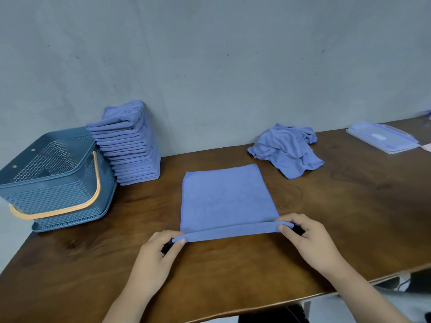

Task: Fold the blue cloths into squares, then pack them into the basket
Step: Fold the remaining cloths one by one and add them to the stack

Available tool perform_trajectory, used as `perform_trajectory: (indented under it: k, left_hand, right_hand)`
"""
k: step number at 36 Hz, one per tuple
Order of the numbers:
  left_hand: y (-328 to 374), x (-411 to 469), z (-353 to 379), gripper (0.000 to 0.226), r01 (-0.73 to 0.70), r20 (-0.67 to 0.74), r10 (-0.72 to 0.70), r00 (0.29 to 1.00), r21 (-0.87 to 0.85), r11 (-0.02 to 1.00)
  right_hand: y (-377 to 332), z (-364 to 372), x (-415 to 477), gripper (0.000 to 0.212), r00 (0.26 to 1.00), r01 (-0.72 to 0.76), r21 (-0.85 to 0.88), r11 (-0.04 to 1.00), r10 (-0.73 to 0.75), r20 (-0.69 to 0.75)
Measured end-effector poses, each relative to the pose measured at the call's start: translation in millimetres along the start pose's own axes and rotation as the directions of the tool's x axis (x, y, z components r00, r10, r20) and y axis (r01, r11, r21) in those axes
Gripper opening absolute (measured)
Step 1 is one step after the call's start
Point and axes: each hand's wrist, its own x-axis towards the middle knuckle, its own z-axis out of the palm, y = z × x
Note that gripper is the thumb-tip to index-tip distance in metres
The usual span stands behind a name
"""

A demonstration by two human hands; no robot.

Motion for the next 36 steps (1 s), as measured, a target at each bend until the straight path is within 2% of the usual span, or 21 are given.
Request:
perform_trajectory:
  k: [11, 16, 21, 25, 30, 32, 34, 36]
  left_hand:
    - [9.0, 3.1, -6.8, 0.016, 0.042, 0.103, -0.020, 0.994, -0.217, 0.975]
    - [21.6, 39.7, -9.7, 0.010, 0.004, 0.069, 0.021, 0.997, -0.340, 0.941]
    - [26.4, 85.5, -4.9, 0.030, 0.005, 0.017, 0.003, 1.000, -0.449, 0.894]
    - [31.0, 133.4, 2.9, 0.019, 0.053, 0.007, -0.058, 0.998, -0.518, 0.853]
    - [21.8, 190.4, 16.0, 0.028, 0.176, 0.025, -0.196, 0.980, -0.558, 0.811]
    - [15.3, 215.0, 22.0, 0.028, 0.238, 0.021, -0.267, 0.963, -0.524, 0.817]
    - [5.9, 227.5, 29.9, 0.020, 0.302, 0.011, -0.338, 0.941, -0.476, 0.826]
    - [-3.8, 225.9, 37.8, 0.035, 0.320, -0.004, -0.361, 0.933, -0.453, 0.832]
  right_hand:
    - [-11.8, -6.1, -0.6, 0.018, 1.000, -0.009, 0.135, 0.991, 0.005, 0.027]
    - [-27.8, -7.6, 34.3, 0.016, 0.999, 0.011, 0.193, 0.981, -0.021, 0.046]
    - [-35.7, -1.5, 79.2, 0.015, 0.999, -0.031, 0.252, 0.967, 0.020, 0.046]
    - [-42.0, 3.5, 127.1, 0.016, 0.998, -0.058, 0.290, 0.955, 0.053, 0.028]
    - [-27.2, 23.1, 191.3, 0.019, 0.997, -0.079, 0.272, 0.959, 0.078, 0.016]
    - [-19.7, 32.3, 214.8, 0.024, 0.993, -0.099, 0.229, 0.968, 0.110, -0.039]
    - [-10.2, 38.9, 225.6, 0.038, 0.986, -0.149, 0.158, 0.976, 0.159, -0.052]
    - [-1.6, 42.8, 223.5, 0.044, 0.980, -0.189, 0.083, 0.979, 0.193, -0.049]
